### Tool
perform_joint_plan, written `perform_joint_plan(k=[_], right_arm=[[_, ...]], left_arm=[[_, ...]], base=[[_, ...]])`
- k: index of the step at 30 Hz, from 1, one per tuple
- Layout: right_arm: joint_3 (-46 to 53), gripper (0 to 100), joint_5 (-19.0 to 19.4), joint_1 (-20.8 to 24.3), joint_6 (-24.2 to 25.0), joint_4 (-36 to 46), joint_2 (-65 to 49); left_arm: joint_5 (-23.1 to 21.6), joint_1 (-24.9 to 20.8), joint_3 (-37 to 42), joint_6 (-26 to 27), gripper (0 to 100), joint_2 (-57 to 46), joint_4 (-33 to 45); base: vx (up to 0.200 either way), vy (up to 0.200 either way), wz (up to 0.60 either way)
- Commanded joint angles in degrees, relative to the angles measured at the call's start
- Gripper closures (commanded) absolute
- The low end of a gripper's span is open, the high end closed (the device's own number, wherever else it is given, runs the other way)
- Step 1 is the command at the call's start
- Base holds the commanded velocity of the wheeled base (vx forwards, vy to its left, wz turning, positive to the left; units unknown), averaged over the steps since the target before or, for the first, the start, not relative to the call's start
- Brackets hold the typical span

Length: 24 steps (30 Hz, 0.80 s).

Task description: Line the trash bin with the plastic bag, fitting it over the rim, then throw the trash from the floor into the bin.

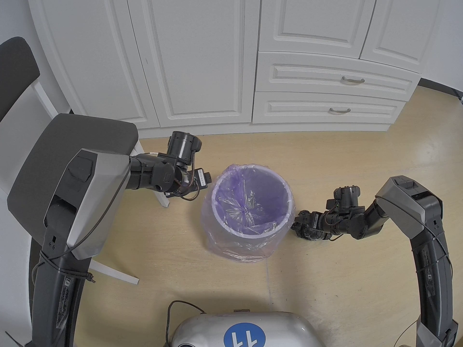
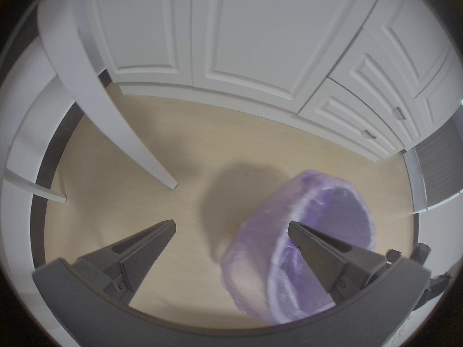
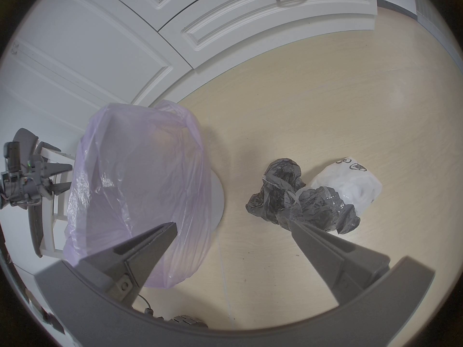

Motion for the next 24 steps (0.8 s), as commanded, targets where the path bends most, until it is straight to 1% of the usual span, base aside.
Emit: perform_joint_plan(k=[1,7,9,11,19,24], right_arm=[[0.0,0,0.0,0.0,0.0,0.0,0.1],[0.0,0,0.0,0.0,0.0,0.0,0.1],[0.0,0,0.0,0.0,0.0,0.0,0.1],[0.0,0,0.0,0.0,0.1,0.0,0.1],[0.0,0,0.0,0.0,0.0,0.0,0.1],[0.5,0,0.5,-0.4,0.7,0.0,-1.0]], left_arm=[[0.3,-3.2,0.6,-0.3,0,-2.5,0.1],[0.7,-6.0,0.2,-1.0,0,1.5,0.1],[2.5,-6.6,0.1,-1.0,0,3.1,-0.2],[3.5,-6.7,0.0,-1.0,0,4.7,-0.5],[3.5,-6.5,0.0,-1.2,0,5.5,0.0],[3.5,-6.4,1.6,-2.9,0,4.5,0.3]], base=[[0.0,0.0,0.0],[0.0,0.0,0.0],[0.0,0.0,0.0],[0.0,0.0,0.0],[0.0,0.0,0.0],[0.0,0.0,0.0]])
